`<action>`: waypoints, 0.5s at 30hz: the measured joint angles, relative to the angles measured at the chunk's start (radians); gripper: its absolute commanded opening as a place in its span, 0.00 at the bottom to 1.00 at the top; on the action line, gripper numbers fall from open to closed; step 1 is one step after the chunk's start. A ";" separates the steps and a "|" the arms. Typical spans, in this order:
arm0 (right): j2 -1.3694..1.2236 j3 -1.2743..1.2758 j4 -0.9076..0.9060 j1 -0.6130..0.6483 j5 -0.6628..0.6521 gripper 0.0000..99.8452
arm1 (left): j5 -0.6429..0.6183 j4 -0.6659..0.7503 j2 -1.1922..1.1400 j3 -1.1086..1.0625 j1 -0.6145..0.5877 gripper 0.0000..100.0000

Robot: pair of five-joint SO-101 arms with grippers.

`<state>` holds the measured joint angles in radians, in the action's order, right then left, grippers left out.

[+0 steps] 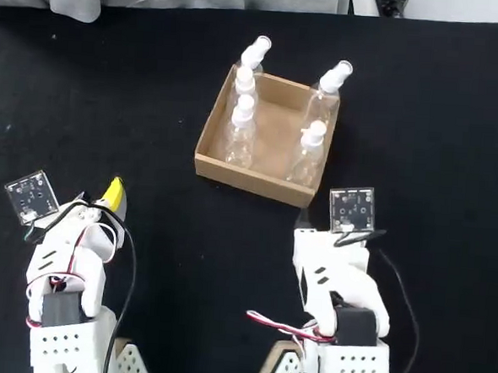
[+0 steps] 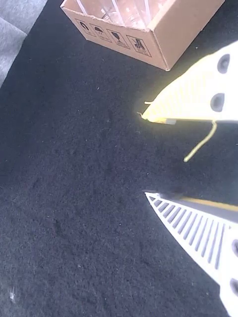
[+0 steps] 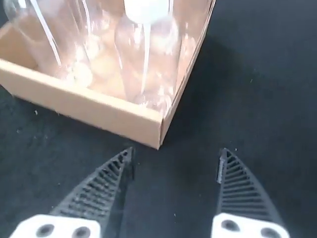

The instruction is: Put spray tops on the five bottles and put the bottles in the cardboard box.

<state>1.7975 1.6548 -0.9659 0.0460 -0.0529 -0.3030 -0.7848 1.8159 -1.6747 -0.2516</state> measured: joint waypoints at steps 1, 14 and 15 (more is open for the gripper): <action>0.000 0.008 0.000 0.000 0.000 0.22 | 0.000 0.000 0.000 0.000 0.000 0.21; 0.000 0.032 -0.064 0.000 0.000 0.21 | -0.002 0.000 0.000 0.000 0.020 0.21; 0.000 0.032 -0.074 0.000 0.000 0.20 | -0.002 0.000 0.000 0.000 0.025 0.21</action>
<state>1.7975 1.6870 -1.0395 0.0460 -0.0529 -0.3046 -0.7848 1.8159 -1.6747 -0.2271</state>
